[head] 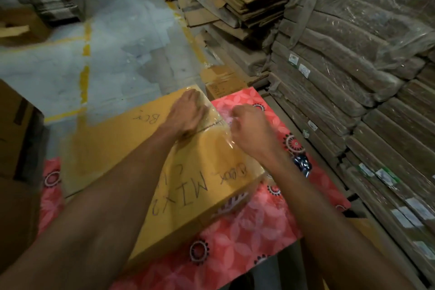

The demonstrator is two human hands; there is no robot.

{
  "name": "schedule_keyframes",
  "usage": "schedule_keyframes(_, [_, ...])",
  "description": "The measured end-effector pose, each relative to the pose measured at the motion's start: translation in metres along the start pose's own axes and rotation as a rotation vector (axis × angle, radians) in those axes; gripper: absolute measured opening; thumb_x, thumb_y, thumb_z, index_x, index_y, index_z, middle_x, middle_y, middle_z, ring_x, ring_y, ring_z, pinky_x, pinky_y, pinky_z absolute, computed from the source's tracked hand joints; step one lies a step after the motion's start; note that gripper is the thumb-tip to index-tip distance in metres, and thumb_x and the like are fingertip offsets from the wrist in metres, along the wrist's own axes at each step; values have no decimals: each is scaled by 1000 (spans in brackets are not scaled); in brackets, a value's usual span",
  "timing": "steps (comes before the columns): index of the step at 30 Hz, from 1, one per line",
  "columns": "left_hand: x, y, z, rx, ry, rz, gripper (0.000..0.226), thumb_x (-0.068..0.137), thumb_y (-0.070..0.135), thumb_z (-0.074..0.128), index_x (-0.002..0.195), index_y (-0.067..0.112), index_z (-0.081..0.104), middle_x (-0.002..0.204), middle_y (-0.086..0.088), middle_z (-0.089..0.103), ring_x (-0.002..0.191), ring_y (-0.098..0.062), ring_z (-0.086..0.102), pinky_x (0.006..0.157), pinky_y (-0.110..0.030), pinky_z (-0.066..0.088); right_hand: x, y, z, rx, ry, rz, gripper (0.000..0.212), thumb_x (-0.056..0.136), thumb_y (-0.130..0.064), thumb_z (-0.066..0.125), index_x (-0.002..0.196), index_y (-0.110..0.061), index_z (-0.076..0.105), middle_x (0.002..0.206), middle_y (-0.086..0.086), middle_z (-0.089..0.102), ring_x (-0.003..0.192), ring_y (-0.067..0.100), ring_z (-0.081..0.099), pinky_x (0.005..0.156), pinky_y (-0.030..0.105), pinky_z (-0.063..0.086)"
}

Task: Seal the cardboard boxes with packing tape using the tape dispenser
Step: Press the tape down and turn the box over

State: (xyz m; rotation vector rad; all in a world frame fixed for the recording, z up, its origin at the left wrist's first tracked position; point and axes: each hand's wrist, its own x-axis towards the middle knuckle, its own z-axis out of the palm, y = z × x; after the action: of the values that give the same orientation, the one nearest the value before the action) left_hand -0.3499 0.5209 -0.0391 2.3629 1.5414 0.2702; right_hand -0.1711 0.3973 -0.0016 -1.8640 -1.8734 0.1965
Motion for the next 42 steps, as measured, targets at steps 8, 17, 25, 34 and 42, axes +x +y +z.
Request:
schedule_keyframes(8, [55, -46, -10, 66, -53, 78, 57, 100, 38, 21, 151, 18, 40, 155, -7, 45, 140, -32, 44, 112, -52, 38, 119, -33, 96, -205, -322, -195, 59, 95, -13, 42, 149, 11, 33, 157, 28, 33, 148, 37, 30, 122, 42, 21])
schedule_keyframes(17, [55, -45, -4, 80, -4, 23, 46, 108, 35, 23, 150, 25, 38, 151, -2, 46, 134, -27, 48, 108, -51, 36, 95, -35, 87, -153, -330, -159, 58, 109, -25, 24, 158, 2, 11, 168, 17, 9, 156, 25, 9, 124, 32, 7])
schedule_keyframes(25, [47, -40, -9, 131, -73, 26, 57, 106, 49, 18, 157, 24, 23, 158, -6, 37, 140, -33, 40, 112, -53, 29, -24, -28, 58, -237, -321, 88, 64, 107, -48, 18, 162, -19, 3, 170, -1, 1, 156, 16, 1, 126, 45, 9])
schedule_keyframes(34, [-55, 13, 20, 268, -115, 371, 58, 109, 39, 13, 163, 21, 2, 170, 4, 1, 157, -18, -2, 126, -43, -1, -40, -24, 57, -279, -320, 94, 84, 89, -56, -9, 162, -15, 0, 170, 2, 0, 157, 17, -1, 126, 46, 7])
schedule_keyframes(42, [-59, 7, 18, 202, -122, 325, 59, 107, 50, 10, 162, 31, 1, 169, 12, 1, 156, -12, -2, 127, -42, 0, -86, -13, 44, -260, -248, 82, 66, 106, -53, 14, 162, -19, 6, 170, 0, 5, 156, 16, 1, 126, 47, 9])
